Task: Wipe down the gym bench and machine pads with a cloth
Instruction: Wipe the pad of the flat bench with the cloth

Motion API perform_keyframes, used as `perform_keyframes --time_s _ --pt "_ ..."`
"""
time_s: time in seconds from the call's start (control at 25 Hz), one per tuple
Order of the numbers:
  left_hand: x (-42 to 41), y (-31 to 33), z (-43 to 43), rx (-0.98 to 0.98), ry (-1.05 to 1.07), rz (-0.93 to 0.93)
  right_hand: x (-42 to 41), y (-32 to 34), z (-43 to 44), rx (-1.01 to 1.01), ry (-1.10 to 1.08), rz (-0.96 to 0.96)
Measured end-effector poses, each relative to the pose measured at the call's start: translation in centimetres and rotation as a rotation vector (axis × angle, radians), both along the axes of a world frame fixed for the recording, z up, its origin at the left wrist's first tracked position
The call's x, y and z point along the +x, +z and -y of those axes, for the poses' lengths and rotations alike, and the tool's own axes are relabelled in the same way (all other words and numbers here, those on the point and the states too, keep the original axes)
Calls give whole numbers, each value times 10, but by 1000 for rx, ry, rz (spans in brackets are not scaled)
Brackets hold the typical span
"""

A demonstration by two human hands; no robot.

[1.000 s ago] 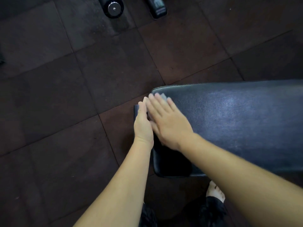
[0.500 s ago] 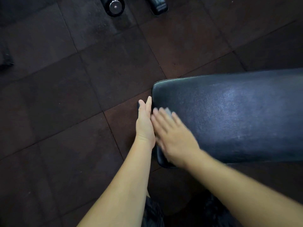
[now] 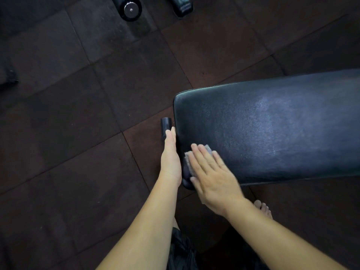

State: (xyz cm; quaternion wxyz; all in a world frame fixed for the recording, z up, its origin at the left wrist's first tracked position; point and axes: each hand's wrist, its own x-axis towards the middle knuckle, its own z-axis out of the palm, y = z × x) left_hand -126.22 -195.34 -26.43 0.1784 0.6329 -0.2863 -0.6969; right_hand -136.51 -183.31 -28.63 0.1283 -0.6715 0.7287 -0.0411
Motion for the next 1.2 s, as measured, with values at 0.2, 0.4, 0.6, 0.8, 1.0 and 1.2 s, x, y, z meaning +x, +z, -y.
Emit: perform_keyframes --time_s 0.2,0.4,0.6,0.8,1.0,1.2 --pt "-6 4 -4 26 -16 46 -131 3 -41 129 -393 -63" --pt "-10 4 -6 -104 -90 121 -57 5 3 102 -614 15" --pt "-15 16 -20 -444 -286 476 -41 34 22 208 -583 218" --pt "-32 35 -79 -717 -628 699 -96 65 17 280 -409 133" --pt "-46 35 -86 -652 -824 775 -104 73 37 403 -494 230" --pt "-51 38 -74 -636 -902 784 -107 82 32 442 -421 303"
